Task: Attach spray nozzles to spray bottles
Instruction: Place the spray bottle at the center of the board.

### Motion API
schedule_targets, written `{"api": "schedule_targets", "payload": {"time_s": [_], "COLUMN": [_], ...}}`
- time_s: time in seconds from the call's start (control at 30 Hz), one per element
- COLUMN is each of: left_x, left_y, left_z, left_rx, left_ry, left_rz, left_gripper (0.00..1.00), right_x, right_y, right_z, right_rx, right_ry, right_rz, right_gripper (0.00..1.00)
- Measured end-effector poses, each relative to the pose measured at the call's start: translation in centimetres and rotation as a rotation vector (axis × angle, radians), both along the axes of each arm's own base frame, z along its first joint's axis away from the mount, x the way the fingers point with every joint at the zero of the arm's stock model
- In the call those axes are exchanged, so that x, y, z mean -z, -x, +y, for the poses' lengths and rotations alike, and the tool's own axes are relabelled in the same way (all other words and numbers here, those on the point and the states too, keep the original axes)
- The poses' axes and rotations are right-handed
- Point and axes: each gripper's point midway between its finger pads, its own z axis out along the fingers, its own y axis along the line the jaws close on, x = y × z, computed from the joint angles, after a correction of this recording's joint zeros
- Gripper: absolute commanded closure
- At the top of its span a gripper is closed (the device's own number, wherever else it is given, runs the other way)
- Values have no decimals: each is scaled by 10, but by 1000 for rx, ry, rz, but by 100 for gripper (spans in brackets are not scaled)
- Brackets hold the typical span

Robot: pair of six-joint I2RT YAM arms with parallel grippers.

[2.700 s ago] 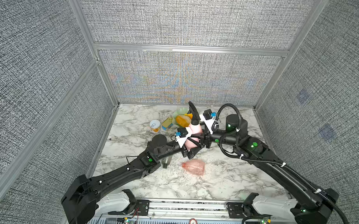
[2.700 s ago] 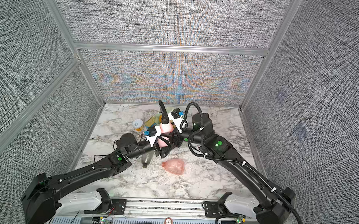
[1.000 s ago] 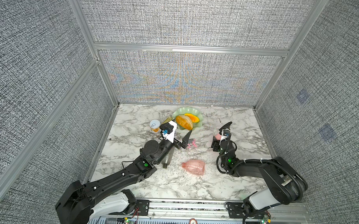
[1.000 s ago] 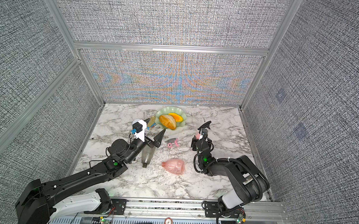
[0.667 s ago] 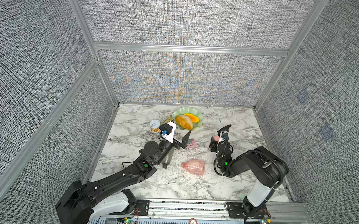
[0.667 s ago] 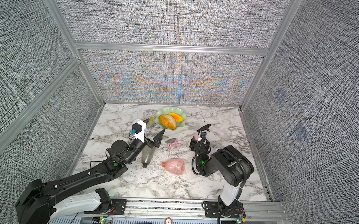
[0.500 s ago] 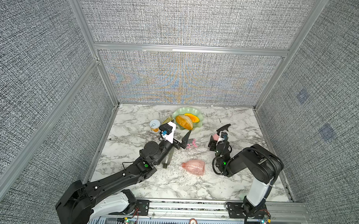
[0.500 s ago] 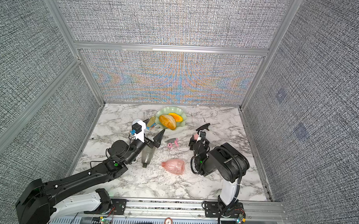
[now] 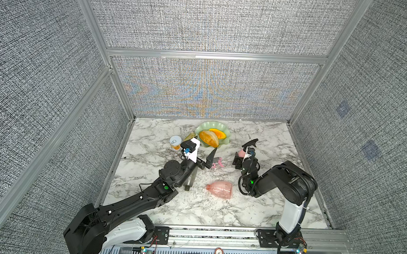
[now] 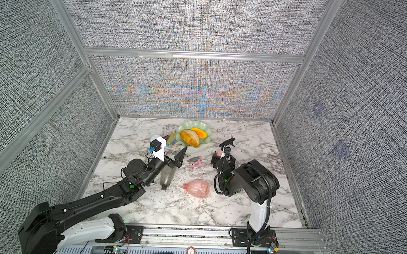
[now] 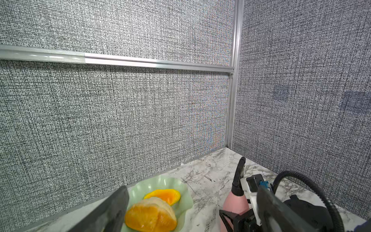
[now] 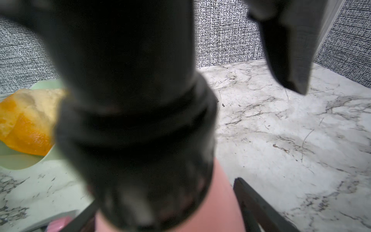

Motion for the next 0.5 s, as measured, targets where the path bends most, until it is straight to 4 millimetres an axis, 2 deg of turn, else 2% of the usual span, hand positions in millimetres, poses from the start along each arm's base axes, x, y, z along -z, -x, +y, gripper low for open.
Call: {"api": "schedule_targets", "payload": {"time_s": [0.17, 0.23, 0.5], "left_x": [0, -1, 0], "left_y": [0, 0, 0], "left_z": [0, 0, 0], "left_rx": [0, -1, -1], "left_ry": [1, -1, -3], "left_rz": [-1, -4, -2], "left_gripper": [1, 1, 1], "right_x": [0, 0, -2], "right_y": [2, 2, 8], "right_z": [-1, -1, -4], "right_rx": [-2, -2, -3], "right_ry": [5, 5, 5], "right_rz": [3, 4, -2], "right_gripper": [10, 1, 1]}}
